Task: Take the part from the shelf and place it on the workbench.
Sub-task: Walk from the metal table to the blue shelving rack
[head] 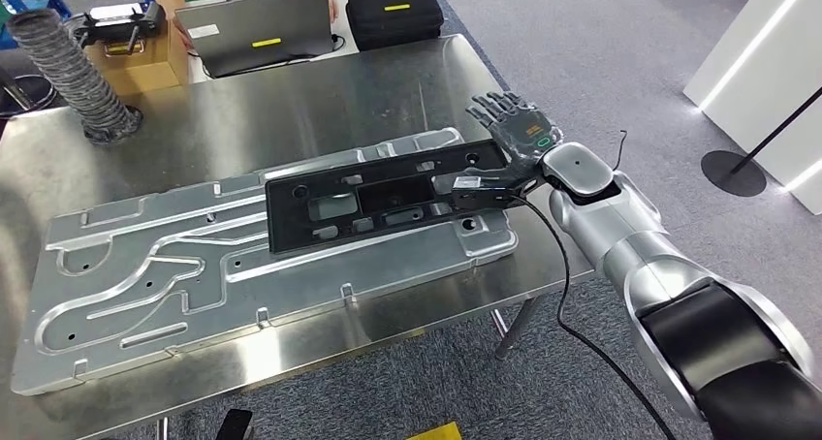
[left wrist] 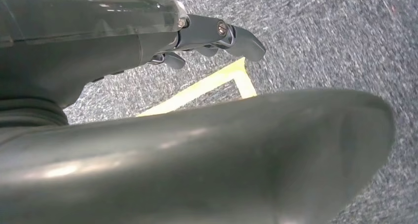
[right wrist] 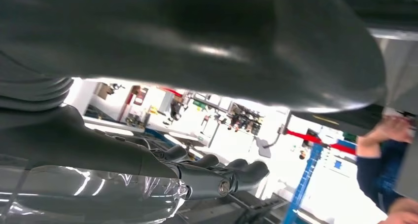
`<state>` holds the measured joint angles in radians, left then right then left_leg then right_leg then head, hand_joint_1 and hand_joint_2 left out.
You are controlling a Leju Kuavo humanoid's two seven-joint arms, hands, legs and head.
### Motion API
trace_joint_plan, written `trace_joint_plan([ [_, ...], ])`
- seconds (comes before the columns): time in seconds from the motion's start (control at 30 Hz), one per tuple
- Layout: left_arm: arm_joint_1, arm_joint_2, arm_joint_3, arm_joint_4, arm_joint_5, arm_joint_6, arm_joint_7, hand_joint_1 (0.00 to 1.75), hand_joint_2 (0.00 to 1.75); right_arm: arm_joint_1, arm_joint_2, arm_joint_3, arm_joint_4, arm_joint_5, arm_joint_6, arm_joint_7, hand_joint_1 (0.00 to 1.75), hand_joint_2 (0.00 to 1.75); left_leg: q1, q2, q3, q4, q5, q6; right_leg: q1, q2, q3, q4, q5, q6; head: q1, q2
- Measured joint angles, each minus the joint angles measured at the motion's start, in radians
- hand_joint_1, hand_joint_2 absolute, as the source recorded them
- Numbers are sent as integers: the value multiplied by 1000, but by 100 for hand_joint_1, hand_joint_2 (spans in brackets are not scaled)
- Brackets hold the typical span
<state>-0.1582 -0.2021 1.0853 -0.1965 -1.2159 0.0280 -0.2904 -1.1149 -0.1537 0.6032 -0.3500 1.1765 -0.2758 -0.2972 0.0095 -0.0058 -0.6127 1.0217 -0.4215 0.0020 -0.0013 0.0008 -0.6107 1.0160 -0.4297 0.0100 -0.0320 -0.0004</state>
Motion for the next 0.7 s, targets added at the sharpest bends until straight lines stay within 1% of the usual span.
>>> trace_joint_plan([
  [0.03,0,0,0,0,1,0,-2,0,0,1,-1,-1,0,-1,0,2,0,0,1,0,-1,2,-3,-5,-2,-1,0,-3,3,-5,0,0],
  [0.07,0,0,0,0,2,1,-3,0,0,1,-1,-1,0,-1,-1,5,0,0,1,1,-7,15,-14,-11,-5,-1,1,-7,6,-10,0,0],
  [0.1,0,0,0,0,3,1,-5,0,0,1,-2,-2,0,-2,-2,7,0,0,1,1,-20,46,-37,-15,-8,-2,2,-11,9,-16,0,0],
  [0.13,0,0,0,0,5,2,-6,0,0,2,-2,-3,1,-3,-3,9,0,0,3,1,-41,99,-70,-19,-8,-3,2,-12,11,-19,0,0],
  [0.17,0,0,0,0,6,2,-6,0,0,4,-3,-3,2,-3,-4,11,0,0,3,1,-68,167,-106,-22,-8,-3,1,-12,11,-21,0,0],
  [0.2,0,0,0,0,7,3,-6,0,0,7,-3,-3,2,-4,-4,13,0,0,4,1,-94,232,-133,-23,-8,-3,0,-12,12,-22,0,0],
  [0.23,1,0,0,0,8,4,-6,0,0,10,-3,-4,4,-5,-4,14,0,0,4,1,-109,272,-144,-24,-8,-3,-1,-12,12,-23,0,0],
  [0.27,1,0,0,0,9,4,-6,0,0,14,-3,-4,5,-6,-5,15,0,0,4,1,-108,276,-135,-25,-8,-2,-1,-11,12,-23,0,0],
  [0.3,0,0,1,0,10,5,-6,0,0,17,-3,-4,7,-7,-5,18,0,0,4,2,-88,239,-109,-24,-8,-2,-1,-9,12,-22,0,0],
  [0.33,0,0,1,0,10,5,-6,0,0,18,-4,-6,8,-8,-6,20,0,0,4,2,-54,174,-74,-22,-8,-1,-1,-6,11,-20,0,0],
  [0.37,-1,0,1,0,11,6,-6,0,0,18,-4,-7,9,-9,-7,22,0,0,3,2,-19,106,-47,-19,-6,-1,-2,-2,10,-17,0,0],
  [0.4,-1,0,1,0,11,6,-6,0,0,18,-5,-9,9,-10,-8,24,0,0,3,2,7,52,-31,-15,-5,-1,-5,2,9,-12,0,0],
  [0.43,-2,0,1,0,12,6,-6,0,0,18,-7,-10,9,-10,-9,25,0,0,2,1,21,21,-25,-11,-3,0,-9,5,10,-6,0,0],
  [0.47,-2,0,1,0,12,6,-6,0,0,18,-8,-11,10,-10,-10,25,0,0,0,0,23,12,-28,-6,-2,0,-12,6,12,0,0,0],
  [0.53,-2,-1,2,0,13,6,-6,0,0,19,-12,-11,12,-10,-11,26,0,0,0,0,18,8,-21,7,-4,0,-17,5,16,12,0,0],
  [0.57,-3,-1,2,0,14,6,-6,0,0,19,-14,-11,13,-10,-12,26,0,0,1,0,17,4,-16,14,-5,0,-21,15,7,17,0,0],
  [0.6,-4,-2,2,0,14,6,-7,0,0,19,-16,-12,13,-10,-12,26,0,0,3,0,16,1,-11,21,-6,0,-32,41,-14,22,0,0],
  [0.63,-5,-2,2,0,15,6,-7,0,0,19,-19,-14,14,-10,-13,26,0,0,4,1,14,-2,-7,27,-7,0,-52,89,-45,26,0,0],
  [0.67,-6,-2,2,0,16,7,-7,0,0,19,-21,-16,16,-10,-14,26,0,0,2,1,10,-2,-4,30,-8,-1,-79,154,-82,29,0,0],
  [0.7,-5,-2,2,0,18,7,-7,0,0,21,-22,-17,18,-10,-14,26,0,0,1,0,6,-1,-2,31,-8,0,-107,221,-112,31,0,0],
])
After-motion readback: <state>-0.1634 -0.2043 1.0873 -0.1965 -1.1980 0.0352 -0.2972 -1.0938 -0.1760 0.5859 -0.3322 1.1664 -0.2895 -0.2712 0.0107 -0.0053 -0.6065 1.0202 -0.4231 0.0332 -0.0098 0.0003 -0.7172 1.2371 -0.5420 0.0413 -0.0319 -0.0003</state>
